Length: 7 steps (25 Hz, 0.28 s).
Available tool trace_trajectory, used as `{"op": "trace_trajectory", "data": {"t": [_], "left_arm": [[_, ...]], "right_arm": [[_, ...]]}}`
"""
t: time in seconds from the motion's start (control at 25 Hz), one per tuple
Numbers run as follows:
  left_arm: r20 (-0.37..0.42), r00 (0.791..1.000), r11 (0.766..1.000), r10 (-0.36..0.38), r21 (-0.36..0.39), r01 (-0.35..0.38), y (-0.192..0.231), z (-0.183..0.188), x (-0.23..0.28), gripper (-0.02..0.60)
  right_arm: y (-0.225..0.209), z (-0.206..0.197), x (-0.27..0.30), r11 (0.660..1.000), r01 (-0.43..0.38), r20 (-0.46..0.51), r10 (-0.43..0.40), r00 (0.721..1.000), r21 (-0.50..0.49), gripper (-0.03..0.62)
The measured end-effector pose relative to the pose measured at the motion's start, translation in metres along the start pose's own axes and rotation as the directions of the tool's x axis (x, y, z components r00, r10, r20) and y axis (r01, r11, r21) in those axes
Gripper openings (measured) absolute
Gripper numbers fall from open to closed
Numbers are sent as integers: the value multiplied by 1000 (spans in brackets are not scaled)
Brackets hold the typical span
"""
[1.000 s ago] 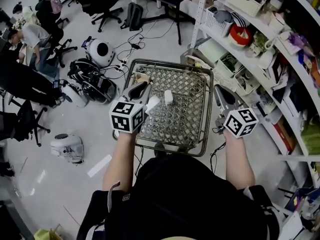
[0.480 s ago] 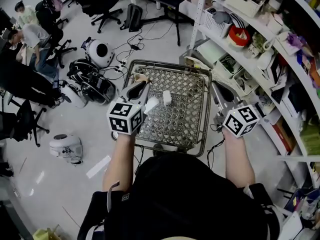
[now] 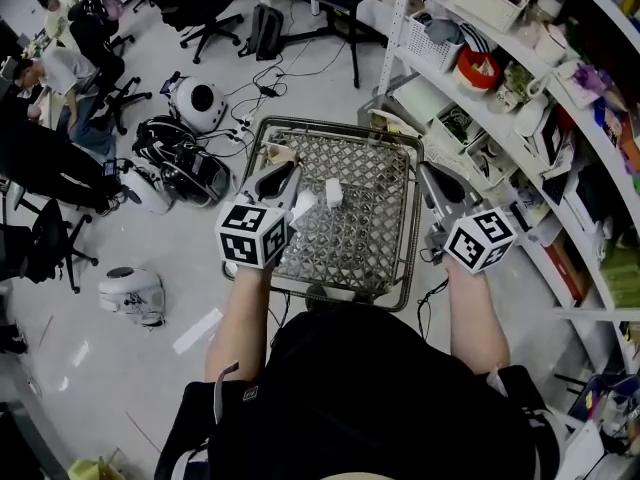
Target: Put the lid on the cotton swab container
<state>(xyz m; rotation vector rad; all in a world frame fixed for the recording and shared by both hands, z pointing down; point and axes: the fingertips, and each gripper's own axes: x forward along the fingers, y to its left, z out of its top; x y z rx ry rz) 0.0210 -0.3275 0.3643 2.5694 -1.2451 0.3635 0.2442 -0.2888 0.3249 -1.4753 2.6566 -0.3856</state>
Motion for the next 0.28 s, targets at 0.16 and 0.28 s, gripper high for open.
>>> {"op": "trace_trajectory", "data": {"t": [0.16, 0.28], "left_arm": [[-6, 1000, 1000, -4, -3, 4, 1, -2, 2, 49], [-7, 1000, 1000, -7, -1, 7, 1, -2, 5, 49]], "right_arm": [[-1, -4, 3, 1000, 0, -9, 0, 1000, 7, 8], [-2, -6, 4, 1000, 0, -14, 0, 1000, 12, 8]]}}
